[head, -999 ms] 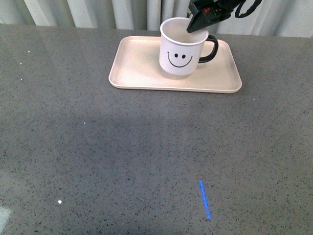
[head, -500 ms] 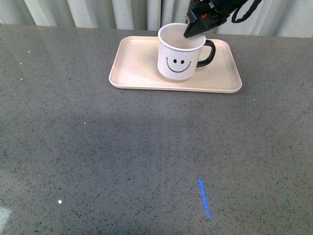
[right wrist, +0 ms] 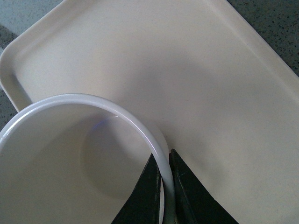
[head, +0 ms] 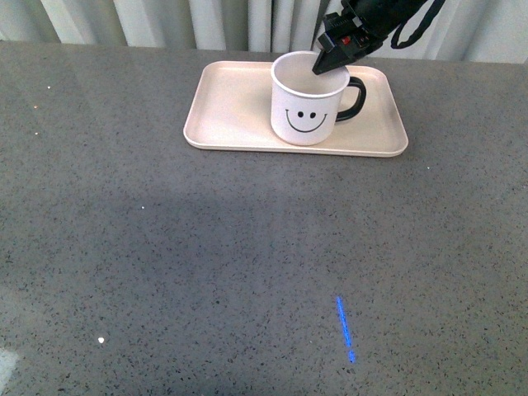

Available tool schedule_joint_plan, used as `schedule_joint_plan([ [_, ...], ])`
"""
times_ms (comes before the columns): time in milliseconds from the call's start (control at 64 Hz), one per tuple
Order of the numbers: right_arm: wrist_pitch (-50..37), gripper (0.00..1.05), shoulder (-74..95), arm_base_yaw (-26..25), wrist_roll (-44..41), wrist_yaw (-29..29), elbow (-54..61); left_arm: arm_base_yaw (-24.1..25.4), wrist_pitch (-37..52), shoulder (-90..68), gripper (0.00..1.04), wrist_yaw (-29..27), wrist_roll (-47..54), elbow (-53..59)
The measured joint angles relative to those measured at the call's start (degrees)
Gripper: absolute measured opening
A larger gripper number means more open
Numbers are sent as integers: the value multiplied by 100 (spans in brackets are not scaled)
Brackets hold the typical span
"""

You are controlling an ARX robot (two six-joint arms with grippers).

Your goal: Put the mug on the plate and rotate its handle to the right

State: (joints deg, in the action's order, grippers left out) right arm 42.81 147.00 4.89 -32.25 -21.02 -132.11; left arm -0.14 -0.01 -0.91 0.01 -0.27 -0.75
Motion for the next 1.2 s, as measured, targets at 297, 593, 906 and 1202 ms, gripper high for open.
schedule_joint_plan([
  [297, 0, 2, 39, -26, -17, -2, -26, 0, 0, 0, 95, 0, 0, 0],
  [593, 0, 2, 39, -26, -15, -4, -26, 0, 0, 0, 96, 0, 0, 0],
  [906, 136, 56, 118, -26, -87, 0, -175, 0, -2, 0, 96, 0, 0, 0],
  [1202, 212, 95, 74, -26, -101, -26, -413, 0, 0, 0, 96, 0, 0, 0],
])
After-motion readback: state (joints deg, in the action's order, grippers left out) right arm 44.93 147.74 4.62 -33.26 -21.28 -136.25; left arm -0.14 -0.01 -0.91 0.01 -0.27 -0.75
